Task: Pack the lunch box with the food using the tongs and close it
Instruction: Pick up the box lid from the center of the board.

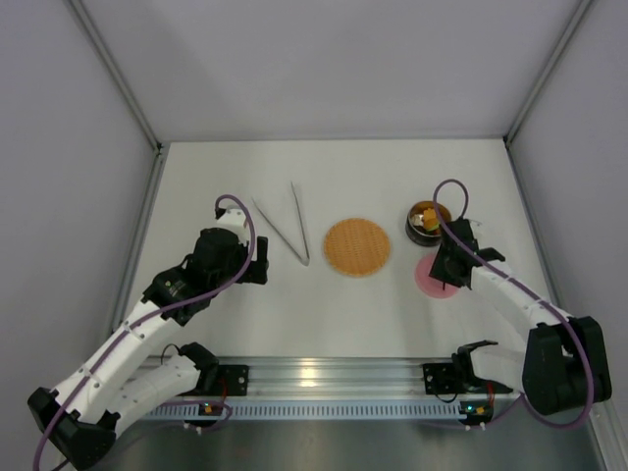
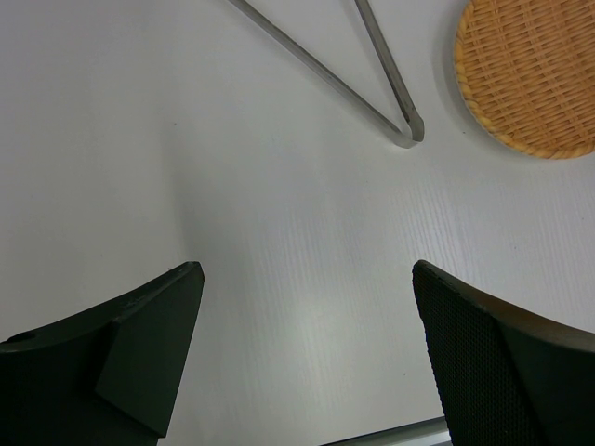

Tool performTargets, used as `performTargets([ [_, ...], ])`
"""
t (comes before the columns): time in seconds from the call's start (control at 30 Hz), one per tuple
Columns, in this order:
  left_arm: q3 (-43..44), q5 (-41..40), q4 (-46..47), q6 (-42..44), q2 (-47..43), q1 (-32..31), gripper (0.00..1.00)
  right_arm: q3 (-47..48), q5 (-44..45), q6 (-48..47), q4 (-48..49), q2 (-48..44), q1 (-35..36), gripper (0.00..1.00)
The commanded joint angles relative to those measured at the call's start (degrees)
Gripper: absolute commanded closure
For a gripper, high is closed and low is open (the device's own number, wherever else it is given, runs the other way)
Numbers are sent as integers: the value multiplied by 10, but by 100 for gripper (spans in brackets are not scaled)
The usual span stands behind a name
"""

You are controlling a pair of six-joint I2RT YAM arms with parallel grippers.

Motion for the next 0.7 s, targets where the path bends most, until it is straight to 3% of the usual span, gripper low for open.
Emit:
performTargets([
  [0.0,0,-5,16,6,3,-1,1,-4,-18,-15,44,-13,-10,67],
  [0.13,0,-5,16,5,4,-1,1,-9,-29,-15,31,-44,-10,87],
  [0.27,0,-7,15,5,5,-2,1,-4,-55,-17,9,-70,-10,99],
  [0.53,0,-7,15,4,8,-2,1,25,-103,-21,-52,-140,-2,100],
  [0.67,0,-8,15,4,9,-2,1,72,-88,-25,-91,-168,1,100],
])
